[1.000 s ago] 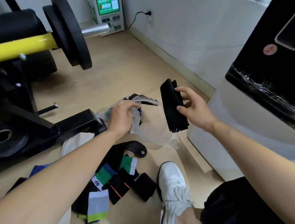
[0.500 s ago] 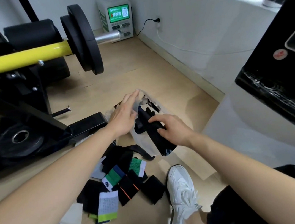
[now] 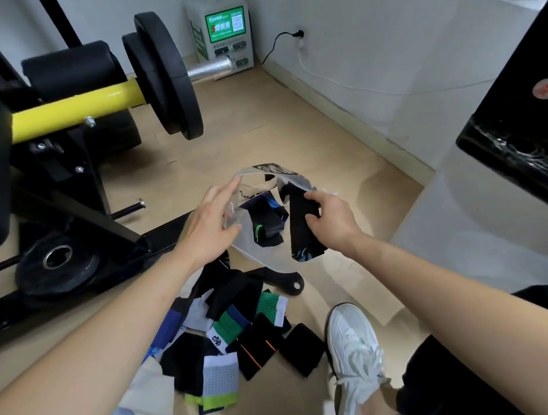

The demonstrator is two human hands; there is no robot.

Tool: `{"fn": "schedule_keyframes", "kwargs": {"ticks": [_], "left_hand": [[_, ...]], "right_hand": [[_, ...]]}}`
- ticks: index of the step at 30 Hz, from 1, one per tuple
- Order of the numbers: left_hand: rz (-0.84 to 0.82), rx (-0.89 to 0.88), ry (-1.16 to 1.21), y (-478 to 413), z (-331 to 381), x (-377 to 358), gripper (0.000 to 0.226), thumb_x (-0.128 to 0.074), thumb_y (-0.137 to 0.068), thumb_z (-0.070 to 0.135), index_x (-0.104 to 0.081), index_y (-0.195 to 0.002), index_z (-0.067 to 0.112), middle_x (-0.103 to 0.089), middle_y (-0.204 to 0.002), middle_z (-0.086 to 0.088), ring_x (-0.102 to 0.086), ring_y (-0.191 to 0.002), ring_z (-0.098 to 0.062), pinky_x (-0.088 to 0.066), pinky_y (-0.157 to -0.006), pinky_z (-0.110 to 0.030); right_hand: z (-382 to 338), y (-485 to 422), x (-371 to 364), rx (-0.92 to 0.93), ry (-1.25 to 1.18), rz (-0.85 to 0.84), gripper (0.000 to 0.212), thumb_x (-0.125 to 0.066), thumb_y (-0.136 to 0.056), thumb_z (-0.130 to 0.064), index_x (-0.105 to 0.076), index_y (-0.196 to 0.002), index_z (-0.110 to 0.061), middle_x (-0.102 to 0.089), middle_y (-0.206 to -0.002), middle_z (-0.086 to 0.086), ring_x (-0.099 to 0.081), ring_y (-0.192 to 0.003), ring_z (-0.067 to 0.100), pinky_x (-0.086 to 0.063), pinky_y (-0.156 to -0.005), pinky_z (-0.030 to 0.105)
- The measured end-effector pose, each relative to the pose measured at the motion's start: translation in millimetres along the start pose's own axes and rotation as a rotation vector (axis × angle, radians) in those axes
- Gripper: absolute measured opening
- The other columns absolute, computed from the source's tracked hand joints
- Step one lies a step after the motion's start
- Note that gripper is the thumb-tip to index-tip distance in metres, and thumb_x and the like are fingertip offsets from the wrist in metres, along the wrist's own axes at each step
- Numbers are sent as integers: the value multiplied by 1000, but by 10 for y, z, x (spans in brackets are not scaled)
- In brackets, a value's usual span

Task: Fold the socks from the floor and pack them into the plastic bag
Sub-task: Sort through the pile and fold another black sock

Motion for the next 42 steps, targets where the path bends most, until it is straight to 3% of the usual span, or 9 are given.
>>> {"fn": "schedule_keyframes", "kwargs": {"ticks": [5,13,15,20,26,28,31,34,42], "left_hand": [[-81,6,-207,65,-55,-33,114,-80,-77,23,-3,-158,48,-38,-117,13,-59,-71,-16,-55,-59,-40],[-87,-40,-173,54,56,-1,130,-86,-71,20,7,-159,40,-41,-126,13,-59,-76,-9,-57,-59,-40],[-86,-71,-184,42,59,-3,131,-87,-70,22,9,-158,41,-41,-130,10,-60,-78,-14,-57,-60,-43],[-63,-21,-23,12,-145,1,126,-85,-72,16,1,-159,42,-31,-145,17,-60,-91,-12,-60,-73,-44],[46,72,198,-77,-379,10,121,-87,-73,10,-8,-160,39,-35,-135,23,-61,-90,-9,-60,-76,-28],[56,70,206,-107,-397,14,122,-88,-72,11,-9,-160,39,-35,-132,22,-62,-90,-4,-60,-77,-27],[59,59,195,-149,-398,25,122,-88,-72,13,-9,-160,43,-36,-130,20,-62,-92,-3,-60,-78,-29],[40,62,192,-148,-385,1,121,-88,-73,15,-9,-160,41,-38,-129,16,-61,-94,-5,-60,-79,-32],[4,35,164,75,-273,-67,111,-86,-75,18,-17,-160,37,-40,-129,17,-60,-93,-9,-59,-77,-35]], "right_hand": [[-3,-92,-108,-63,-142,31,50,-59,-91,-10,-52,-140,-15,-62,-131,8,-58,-118,28,-48,-104,44],[-206,-142,-796,77,27,-143,62,-67,-89,-14,-44,-147,-10,-55,-139,13,-52,-129,27,-43,-108,38],[-181,-206,-952,75,74,-167,64,-66,-89,-15,-42,-148,-10,-54,-139,14,-50,-130,29,-42,-109,39],[-71,-470,-1204,54,187,-212,64,-63,-91,-13,-38,-150,-12,-48,-141,17,-47,-131,33,-39,-108,37],[-40,-856,-1270,80,366,-192,47,-58,-88,-4,-51,-135,-11,-46,-134,20,-55,-114,38,-48,-99,41],[-78,-929,-1428,146,417,-279,55,-64,-87,-10,-49,-140,-16,-44,-140,19,-54,-116,37,-48,-98,40],[-104,-842,-1666,222,421,-477,49,-66,-90,-16,-55,-138,-19,-61,-129,10,-56,-117,30,-46,-93,33],[-92,-753,-1590,273,397,-454,45,-69,-88,-18,-61,-133,-19,-66,-121,7,-58,-113,26,-43,-85,28],[-234,-268,-1135,407,414,-409,47,-69,-88,-29,-59,-132,-17,-62,-123,8,-58,-111,24,-45,-95,32]]}}
Point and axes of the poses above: each hand's wrist, its own y-axis away from the middle knuckle, its own x-axis out of the back of the hand, z = x × y, the point moved 10 cm from there along -y, towards the middle knuckle
